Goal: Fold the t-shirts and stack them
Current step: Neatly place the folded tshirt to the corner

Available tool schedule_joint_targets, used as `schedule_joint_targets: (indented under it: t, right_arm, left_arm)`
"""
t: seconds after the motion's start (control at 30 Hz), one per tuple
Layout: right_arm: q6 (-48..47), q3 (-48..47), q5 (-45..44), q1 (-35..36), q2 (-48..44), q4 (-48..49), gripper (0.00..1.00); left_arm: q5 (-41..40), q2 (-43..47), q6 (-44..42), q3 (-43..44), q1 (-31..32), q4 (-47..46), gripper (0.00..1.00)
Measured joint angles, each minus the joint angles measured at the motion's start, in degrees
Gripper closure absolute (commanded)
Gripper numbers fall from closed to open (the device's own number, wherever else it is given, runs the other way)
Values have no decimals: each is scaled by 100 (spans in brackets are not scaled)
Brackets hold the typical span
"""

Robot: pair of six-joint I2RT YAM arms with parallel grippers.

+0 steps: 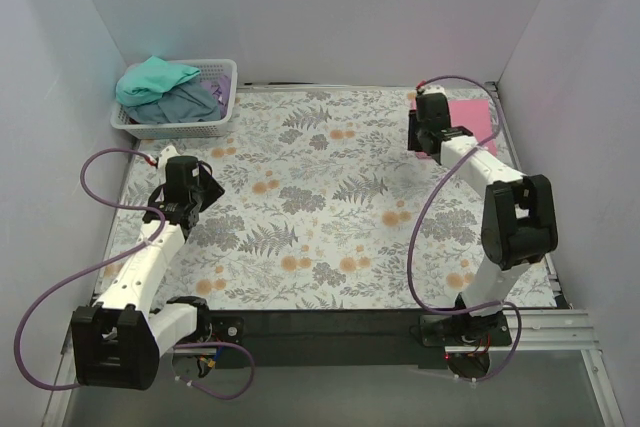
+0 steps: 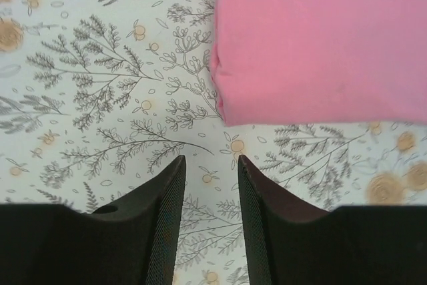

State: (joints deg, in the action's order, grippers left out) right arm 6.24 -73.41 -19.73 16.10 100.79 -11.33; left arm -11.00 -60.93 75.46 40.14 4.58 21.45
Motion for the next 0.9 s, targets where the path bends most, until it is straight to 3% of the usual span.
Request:
schedule_joint_targets:
  t: [0.3,0.57,0.9]
  right_arm:
    - [2728,1561,1414,-1683,-229,533,48]
    - [4328,2251,1777,-2079,-229,1753,47]
    - [5473,2557,1451,-2236,232,3244,47]
  left_arm:
    - [66,173,0,0,-2,-2,58]
    - [107,173,0,0,-2,-2,58]
    - [138,33,-2,0,-2,-2,58]
